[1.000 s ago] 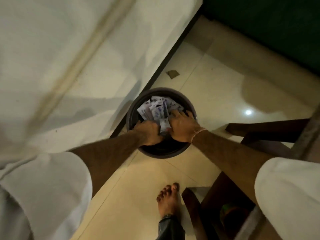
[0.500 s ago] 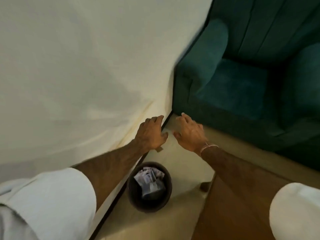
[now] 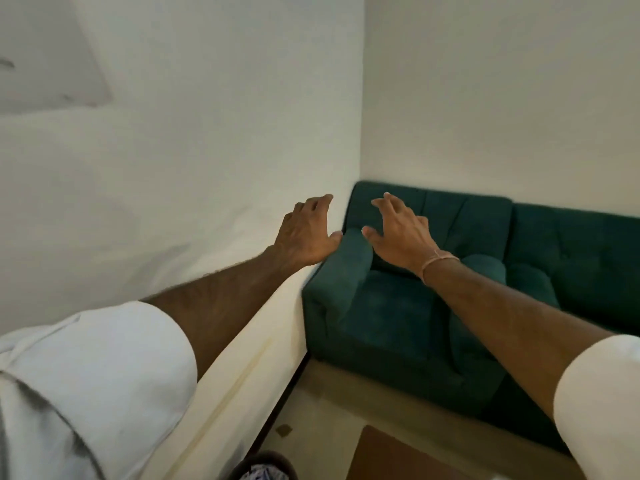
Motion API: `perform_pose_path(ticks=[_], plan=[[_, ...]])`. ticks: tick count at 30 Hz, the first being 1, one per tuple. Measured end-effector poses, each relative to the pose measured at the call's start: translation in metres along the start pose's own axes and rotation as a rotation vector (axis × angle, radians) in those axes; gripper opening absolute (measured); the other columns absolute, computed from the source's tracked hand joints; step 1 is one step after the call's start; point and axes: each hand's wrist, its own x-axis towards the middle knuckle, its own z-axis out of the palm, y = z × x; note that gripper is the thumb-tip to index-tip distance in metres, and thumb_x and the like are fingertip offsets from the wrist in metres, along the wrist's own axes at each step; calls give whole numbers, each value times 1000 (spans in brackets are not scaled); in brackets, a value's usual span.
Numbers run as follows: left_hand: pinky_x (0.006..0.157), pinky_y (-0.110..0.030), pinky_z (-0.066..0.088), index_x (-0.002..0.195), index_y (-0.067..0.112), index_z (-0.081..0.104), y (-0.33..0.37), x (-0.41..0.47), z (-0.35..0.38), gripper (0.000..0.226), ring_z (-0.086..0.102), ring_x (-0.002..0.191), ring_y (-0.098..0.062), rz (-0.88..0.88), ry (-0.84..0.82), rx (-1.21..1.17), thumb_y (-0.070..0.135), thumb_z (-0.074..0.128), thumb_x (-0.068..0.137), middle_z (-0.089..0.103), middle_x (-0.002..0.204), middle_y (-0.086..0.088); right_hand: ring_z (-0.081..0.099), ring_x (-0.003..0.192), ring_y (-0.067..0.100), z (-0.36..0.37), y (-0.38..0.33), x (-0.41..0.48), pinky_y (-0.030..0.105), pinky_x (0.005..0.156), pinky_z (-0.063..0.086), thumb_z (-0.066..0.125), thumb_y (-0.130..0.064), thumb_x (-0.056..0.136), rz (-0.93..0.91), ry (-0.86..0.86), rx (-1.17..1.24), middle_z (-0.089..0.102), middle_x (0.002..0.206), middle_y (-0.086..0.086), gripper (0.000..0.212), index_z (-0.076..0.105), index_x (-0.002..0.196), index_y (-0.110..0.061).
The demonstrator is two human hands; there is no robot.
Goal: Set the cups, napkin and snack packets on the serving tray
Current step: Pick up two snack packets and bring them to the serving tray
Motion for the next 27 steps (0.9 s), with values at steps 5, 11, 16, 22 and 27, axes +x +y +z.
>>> perform_pose_path(ticks=[5, 11, 16, 22, 27], plan=[[106, -46, 37, 152, 18, 26, 109, 9, -96, 79, 39, 137, -33, 68, 114, 7, 46, 60, 86, 39, 154, -9, 38, 144, 33, -147, 24, -31, 57, 115, 28, 55, -44, 97, -40, 124, -30, 25, 165, 7, 67, 30, 153, -19], [105, -46, 36, 152, 19, 26, 228, -8, -166, 79, 38, 136, -33, 100, 193, 15, 44, 58, 84, 38, 153, -9, 40, 143, 33, -280, 64, -84, 54, 113, 28, 56, -44, 96, -101, 234, -80, 29, 163, 7, 67, 32, 152, -17], [104, -46, 36, 152, 19, 25, 308, -24, -195, 80, 37, 136, -33, 119, 211, 10, 45, 59, 84, 39, 153, -9, 41, 142, 34, -358, 102, -133, 53, 112, 30, 56, -43, 97, -90, 276, -116, 32, 162, 8, 66, 32, 152, -16], [103, -47, 38, 151, 20, 26, 372, -39, -205, 78, 38, 135, -32, 151, 188, 3, 45, 59, 84, 40, 152, -9, 40, 142, 33, -411, 139, -179, 54, 112, 29, 56, -44, 97, -39, 284, -150, 30, 162, 7, 66, 32, 152, -17], [105, -48, 37, 151, 21, 27, 409, -43, -196, 77, 37, 137, -31, 215, 159, -24, 44, 59, 85, 40, 152, -9, 43, 140, 33, -432, 165, -215, 53, 109, 30, 58, -43, 96, 18, 318, -185, 34, 160, 8, 64, 36, 149, -16]])
